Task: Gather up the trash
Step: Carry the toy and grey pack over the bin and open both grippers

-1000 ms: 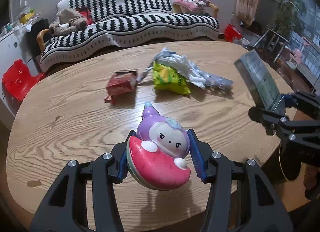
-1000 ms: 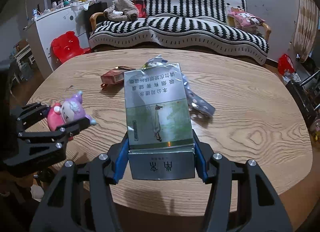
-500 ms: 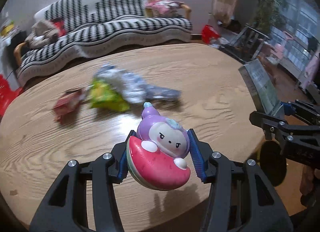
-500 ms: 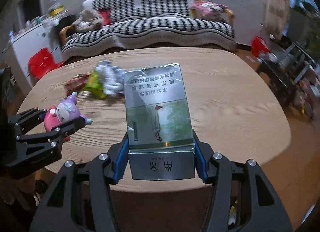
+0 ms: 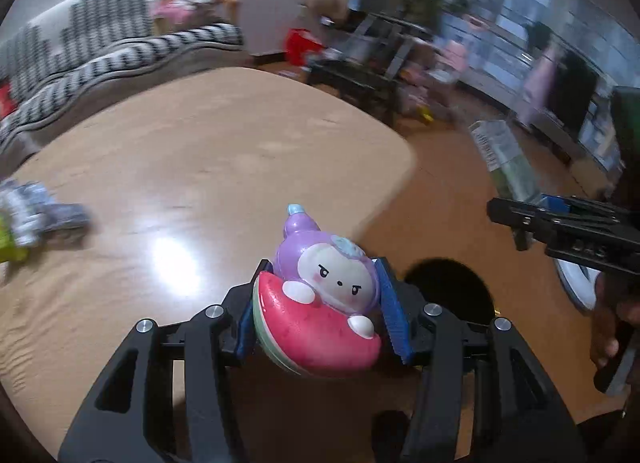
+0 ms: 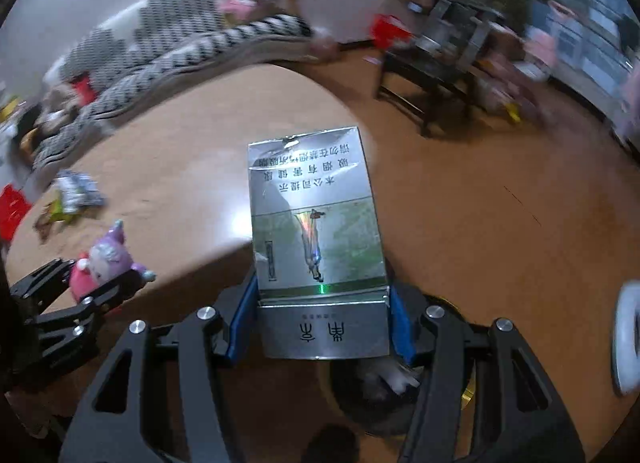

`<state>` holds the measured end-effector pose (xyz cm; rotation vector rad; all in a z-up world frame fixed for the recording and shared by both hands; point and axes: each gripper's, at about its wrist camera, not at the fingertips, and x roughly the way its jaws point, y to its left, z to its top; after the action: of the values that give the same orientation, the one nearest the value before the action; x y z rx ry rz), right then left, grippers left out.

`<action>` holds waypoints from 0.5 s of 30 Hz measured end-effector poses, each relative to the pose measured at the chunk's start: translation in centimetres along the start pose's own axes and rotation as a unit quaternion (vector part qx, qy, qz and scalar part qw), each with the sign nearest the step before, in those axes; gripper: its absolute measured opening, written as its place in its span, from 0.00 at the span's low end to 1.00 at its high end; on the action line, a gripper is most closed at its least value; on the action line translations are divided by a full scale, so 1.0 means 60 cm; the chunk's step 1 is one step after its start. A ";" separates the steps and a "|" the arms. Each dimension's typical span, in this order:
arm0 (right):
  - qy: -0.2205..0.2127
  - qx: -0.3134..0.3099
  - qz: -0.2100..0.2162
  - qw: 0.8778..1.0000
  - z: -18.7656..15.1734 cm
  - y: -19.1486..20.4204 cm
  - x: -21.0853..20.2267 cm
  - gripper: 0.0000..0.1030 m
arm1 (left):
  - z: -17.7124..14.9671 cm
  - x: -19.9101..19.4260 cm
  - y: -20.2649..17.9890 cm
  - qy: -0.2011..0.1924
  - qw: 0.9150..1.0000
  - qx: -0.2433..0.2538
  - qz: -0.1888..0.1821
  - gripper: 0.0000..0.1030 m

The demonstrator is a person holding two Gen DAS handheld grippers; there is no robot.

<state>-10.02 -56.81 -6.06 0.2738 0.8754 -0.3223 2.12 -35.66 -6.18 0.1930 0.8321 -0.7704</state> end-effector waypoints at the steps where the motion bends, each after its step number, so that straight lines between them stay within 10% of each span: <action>1: 0.012 0.006 -0.009 1.000 -0.010 -0.023 0.006 0.54 | -0.002 0.016 -0.020 0.008 1.000 0.006 -0.012 0.50; 15: 0.094 0.061 -0.035 0.993 -0.076 -0.158 0.049 0.54 | -0.048 0.168 -0.185 0.095 0.990 0.054 -0.084 0.50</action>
<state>-15.12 -64.35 -12.15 0.3926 1.0547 -0.4221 -2.90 -47.80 -13.98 0.2990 0.9955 -0.9677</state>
